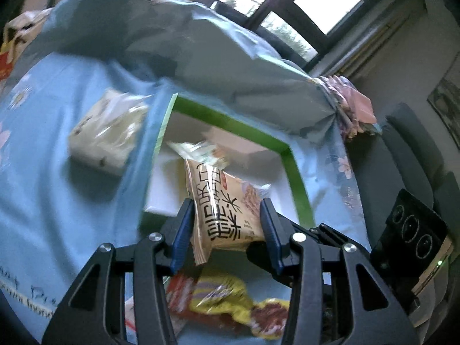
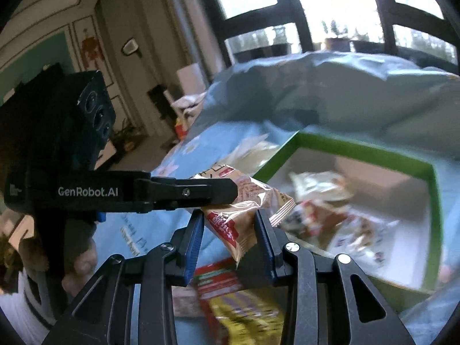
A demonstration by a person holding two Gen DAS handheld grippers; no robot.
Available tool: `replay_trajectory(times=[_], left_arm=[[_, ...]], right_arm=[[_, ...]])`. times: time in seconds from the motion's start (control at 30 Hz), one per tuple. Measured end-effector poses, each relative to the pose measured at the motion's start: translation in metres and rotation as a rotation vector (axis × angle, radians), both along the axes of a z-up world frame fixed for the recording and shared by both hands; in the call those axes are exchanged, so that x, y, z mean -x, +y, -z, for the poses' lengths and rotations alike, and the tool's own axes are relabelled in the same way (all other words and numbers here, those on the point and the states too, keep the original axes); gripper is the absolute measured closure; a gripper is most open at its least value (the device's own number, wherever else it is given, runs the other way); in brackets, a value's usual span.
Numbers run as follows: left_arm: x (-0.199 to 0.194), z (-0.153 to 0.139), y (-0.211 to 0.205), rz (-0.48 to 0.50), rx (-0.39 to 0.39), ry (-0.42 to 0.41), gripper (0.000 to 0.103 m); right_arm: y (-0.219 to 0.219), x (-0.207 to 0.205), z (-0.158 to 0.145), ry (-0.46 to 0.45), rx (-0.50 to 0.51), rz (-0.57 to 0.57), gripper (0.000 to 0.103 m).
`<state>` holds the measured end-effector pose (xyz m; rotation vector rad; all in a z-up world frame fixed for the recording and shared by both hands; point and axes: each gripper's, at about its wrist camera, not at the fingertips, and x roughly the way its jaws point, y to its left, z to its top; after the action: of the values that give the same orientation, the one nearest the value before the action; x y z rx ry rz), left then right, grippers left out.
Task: Organize snacks
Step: 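Carry the tan bag with the left tool over the box, then open the left tool to drop the tan bag into the box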
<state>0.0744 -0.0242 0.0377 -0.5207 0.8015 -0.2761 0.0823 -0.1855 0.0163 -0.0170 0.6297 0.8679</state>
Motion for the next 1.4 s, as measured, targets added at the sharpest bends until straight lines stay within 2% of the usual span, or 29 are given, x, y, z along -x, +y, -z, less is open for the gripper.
replay_trajectory(times=[0.23,0.37,0.53,0.77,1.4], left_arm=[[-0.041,0.006,-0.021,0.056,0.005,-0.015,0.058],[-0.059,0.017,-0.027,0.067,0.027,0.015,0.058],[-0.071,0.030,-0.034,0.068,0.003,0.051,0.058],[-0.075,0.037,-0.036,0.062,-0.018,0.073,0.058],[-0.078,0.040,-0.044,0.048,-0.079,0.063,0.057]], right_arm=[[-0.023,-0.033,-0.003,0.015,-0.008,0.071,0.064],[-0.030,-0.050,0.006,0.041,0.001,0.101,0.064],[-0.032,-0.065,0.021,0.082,0.015,0.112,0.064],[-0.025,-0.072,0.035,0.103,0.057,0.119,0.064],[-0.026,-0.075,0.038,0.103,0.079,0.135,0.064]])
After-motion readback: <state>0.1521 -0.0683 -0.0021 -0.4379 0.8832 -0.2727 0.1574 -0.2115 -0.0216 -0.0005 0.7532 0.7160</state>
